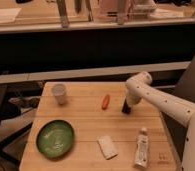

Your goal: Push the eraser across the table

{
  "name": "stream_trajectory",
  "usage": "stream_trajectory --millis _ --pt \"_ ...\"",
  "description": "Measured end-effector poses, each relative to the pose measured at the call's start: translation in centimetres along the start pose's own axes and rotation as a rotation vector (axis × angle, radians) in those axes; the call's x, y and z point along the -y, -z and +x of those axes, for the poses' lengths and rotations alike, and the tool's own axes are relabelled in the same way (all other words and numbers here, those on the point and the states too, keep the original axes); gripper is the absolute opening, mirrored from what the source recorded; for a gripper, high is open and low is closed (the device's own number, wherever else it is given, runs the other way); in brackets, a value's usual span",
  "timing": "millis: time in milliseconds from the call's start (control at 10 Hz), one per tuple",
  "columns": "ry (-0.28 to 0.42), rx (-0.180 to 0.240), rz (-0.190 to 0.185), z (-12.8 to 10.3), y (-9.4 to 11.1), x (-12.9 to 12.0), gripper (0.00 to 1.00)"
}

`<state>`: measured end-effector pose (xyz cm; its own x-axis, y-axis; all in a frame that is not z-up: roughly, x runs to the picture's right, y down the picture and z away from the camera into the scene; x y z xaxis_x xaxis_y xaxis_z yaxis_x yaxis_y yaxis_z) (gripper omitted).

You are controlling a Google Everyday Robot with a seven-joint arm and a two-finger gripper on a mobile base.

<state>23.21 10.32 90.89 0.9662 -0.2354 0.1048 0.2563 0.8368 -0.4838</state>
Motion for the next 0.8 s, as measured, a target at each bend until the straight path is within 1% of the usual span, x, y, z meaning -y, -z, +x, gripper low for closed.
stream_trajectory --millis 200,300,500,700,800 --pt "0.013 -0.001 -0.003 -0.3 -0.1 0.1 0.02" --pt "0.03 0.0 -0.004 -1.0 -0.1 0.4 0.02" --pt "0.03 0.004 0.002 -1.1 -0.1 0.5 0.02" --pt "0.038 0.002 -0.001 -1.2 0.0 0.5 0.02" --pt "0.055 0.001 -0.007 -1.6 -0.1 0.6 0.02"
